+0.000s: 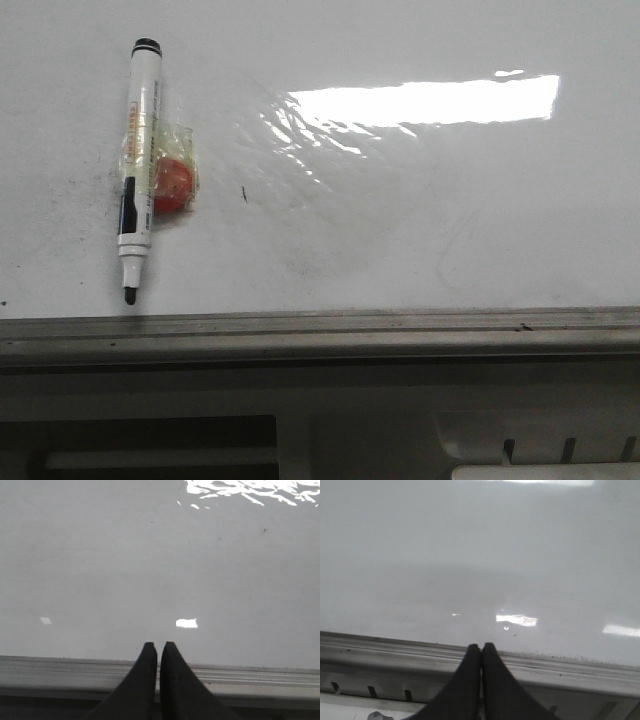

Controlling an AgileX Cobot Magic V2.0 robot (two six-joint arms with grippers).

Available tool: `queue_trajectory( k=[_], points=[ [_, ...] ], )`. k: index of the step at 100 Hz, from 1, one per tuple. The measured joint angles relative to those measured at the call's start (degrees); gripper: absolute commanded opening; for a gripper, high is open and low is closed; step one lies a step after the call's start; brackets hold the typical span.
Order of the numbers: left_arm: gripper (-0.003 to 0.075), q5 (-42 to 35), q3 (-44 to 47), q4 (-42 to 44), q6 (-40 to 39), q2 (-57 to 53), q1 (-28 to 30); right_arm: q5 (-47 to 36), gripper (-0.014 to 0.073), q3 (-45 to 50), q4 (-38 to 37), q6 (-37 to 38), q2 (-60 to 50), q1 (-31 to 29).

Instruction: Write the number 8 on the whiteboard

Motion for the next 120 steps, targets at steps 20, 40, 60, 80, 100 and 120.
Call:
queue_trajectory(
  k=[20, 40, 60, 80, 100, 120],
  points=[
    [-0.002, 0.0, 0.0, 0.0, 0.0, 0.0, 0.0, 0.0, -0.0064, 0.0, 0.0, 0.0, 0.0, 0.0],
    [-0.002, 0.0, 0.0, 0.0, 0.0, 0.0, 0.0, 0.0, -0.0064, 0.0, 0.0, 0.0, 0.0, 0.0],
    [-0.002, 0.0, 0.0, 0.0, 0.0, 0.0, 0.0, 0.0, -0.0064, 0.0, 0.0, 0.0, 0.0, 0.0],
    [-0.002, -0.3, 0.0, 0.0, 0.0, 0.0, 0.0, 0.0, -0.0064, 0.0, 0.0, 0.0, 0.0, 0.0],
    [-0.002, -0.5, 0.0, 0.0, 0.0, 0.0, 0.0, 0.0, -0.0064, 0.0, 0.0, -0.1, 0.0, 0.0],
    [-0.002, -1.4, 0.0, 0.0, 0.0, 0.0, 0.0, 0.0, -0.0064, 0.0, 0.0, -0.1, 0.0, 0.0]
  ],
)
